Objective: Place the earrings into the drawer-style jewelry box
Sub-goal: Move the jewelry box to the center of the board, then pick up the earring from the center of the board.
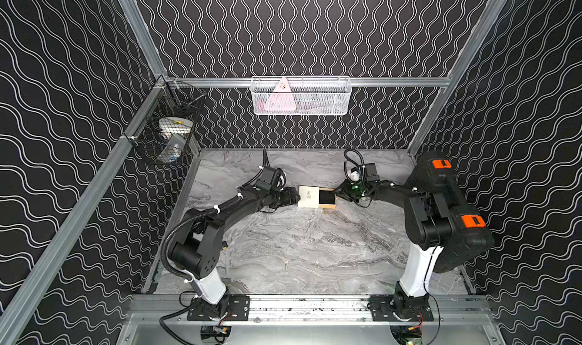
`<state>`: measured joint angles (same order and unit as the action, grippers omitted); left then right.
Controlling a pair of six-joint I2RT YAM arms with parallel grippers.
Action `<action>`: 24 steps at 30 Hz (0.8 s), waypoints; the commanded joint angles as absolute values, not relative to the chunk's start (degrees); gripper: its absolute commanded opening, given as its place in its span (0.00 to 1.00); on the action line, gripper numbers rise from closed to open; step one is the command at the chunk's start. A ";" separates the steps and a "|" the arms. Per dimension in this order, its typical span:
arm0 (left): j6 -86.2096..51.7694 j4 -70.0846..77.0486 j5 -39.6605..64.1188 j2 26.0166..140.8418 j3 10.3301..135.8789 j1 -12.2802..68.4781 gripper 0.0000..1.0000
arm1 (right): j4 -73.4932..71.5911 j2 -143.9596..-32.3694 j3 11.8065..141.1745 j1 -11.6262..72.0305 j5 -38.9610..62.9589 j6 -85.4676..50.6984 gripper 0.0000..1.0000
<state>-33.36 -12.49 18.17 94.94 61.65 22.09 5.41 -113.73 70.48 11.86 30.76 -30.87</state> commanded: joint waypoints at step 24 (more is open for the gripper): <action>-31.47 -11.18 12.62 67.26 37.56 29.26 0.70 | 24.21 -78.73 45.57 39.64 15.84 -42.82 0.23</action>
